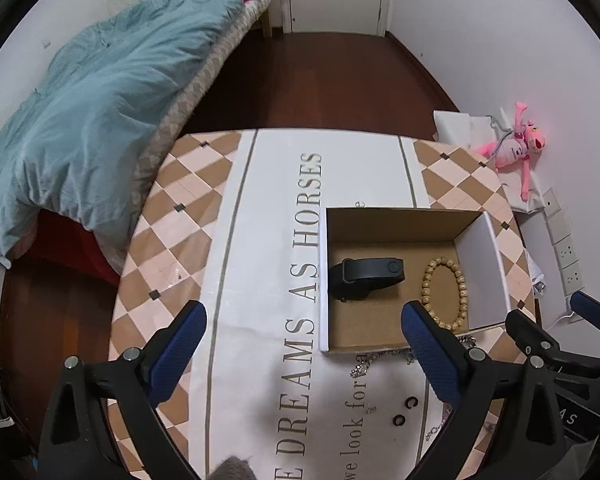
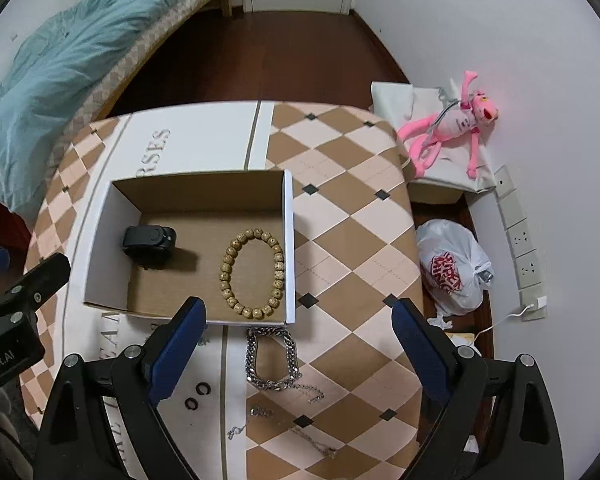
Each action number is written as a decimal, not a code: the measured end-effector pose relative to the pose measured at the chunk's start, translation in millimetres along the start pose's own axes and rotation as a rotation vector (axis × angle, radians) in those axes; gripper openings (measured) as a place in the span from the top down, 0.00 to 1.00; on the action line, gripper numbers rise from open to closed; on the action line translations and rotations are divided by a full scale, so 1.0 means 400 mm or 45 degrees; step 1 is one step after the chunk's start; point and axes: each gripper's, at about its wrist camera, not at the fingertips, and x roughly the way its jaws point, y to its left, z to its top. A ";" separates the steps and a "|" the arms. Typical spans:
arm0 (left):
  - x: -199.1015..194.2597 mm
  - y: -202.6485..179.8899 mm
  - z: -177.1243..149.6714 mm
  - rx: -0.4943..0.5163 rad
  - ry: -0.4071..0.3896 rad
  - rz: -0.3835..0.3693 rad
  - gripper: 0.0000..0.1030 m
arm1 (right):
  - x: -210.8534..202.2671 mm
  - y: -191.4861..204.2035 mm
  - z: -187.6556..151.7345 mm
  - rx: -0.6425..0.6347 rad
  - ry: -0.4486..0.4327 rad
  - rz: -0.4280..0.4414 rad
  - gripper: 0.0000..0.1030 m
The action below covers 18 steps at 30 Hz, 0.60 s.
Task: Organize jewelry
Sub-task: 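Lift both tools away from the box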
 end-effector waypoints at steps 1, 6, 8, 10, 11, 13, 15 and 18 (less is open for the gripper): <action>-0.011 -0.002 -0.003 0.002 -0.011 0.007 0.03 | -0.013 -0.002 -0.003 0.000 -0.014 -0.007 0.07; -0.085 -0.008 -0.024 0.009 -0.088 0.030 0.03 | -0.095 -0.019 -0.028 0.030 -0.092 -0.022 0.07; -0.114 -0.008 -0.033 0.008 -0.111 0.027 0.03 | -0.125 -0.027 -0.037 0.040 -0.117 -0.022 0.07; -0.142 -0.010 -0.043 0.012 -0.127 0.018 0.03 | -0.160 -0.031 -0.049 0.045 -0.149 -0.025 0.07; -0.156 -0.010 -0.049 0.015 -0.135 0.014 0.03 | -0.178 -0.031 -0.054 0.044 -0.168 -0.028 0.07; -0.177 -0.014 -0.057 0.024 -0.151 0.013 0.03 | -0.207 -0.033 -0.063 0.047 -0.197 -0.027 0.07; -0.193 -0.014 -0.064 0.026 -0.156 0.003 0.03 | -0.237 -0.038 -0.074 0.057 -0.226 -0.027 0.07; -0.215 -0.016 -0.079 0.024 -0.165 -0.010 0.03 | -0.275 -0.041 -0.089 0.068 -0.257 -0.021 0.07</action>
